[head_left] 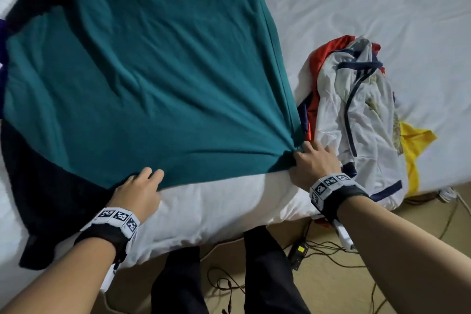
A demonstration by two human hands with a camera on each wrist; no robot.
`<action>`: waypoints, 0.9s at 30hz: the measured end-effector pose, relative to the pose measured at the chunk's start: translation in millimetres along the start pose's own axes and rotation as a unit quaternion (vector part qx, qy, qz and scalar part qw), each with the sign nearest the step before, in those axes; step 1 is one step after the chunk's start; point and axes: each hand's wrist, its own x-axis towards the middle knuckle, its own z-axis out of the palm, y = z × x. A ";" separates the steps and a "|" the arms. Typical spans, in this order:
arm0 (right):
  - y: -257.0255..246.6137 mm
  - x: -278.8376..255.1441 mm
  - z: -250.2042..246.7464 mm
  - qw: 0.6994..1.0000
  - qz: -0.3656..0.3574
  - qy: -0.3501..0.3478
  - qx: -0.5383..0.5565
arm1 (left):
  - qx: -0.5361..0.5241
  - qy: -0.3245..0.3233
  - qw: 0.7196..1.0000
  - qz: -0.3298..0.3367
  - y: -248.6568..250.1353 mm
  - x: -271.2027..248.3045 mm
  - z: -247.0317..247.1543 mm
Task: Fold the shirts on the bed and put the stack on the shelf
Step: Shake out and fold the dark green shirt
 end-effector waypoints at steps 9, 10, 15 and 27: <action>-154.0 3.4 -26.5 0.979 -0.117 0.049 0.163 | -0.178 0.221 0.957 -0.063 -92.9 -41.8 -10.5; -178.2 5.0 -27.2 0.973 -0.123 0.047 0.188 | -0.178 0.232 0.951 -0.098 -111.7 -45.9 -11.7; -286.3 3.5 -36.3 0.955 -0.152 0.007 0.252 | -0.222 0.131 0.930 -0.262 -189.6 -58.9 -1.7; -391.3 -8.4 -53.7 0.933 -0.025 -0.133 0.334 | -0.351 0.103 0.869 -0.332 -213.1 -70.5 31.3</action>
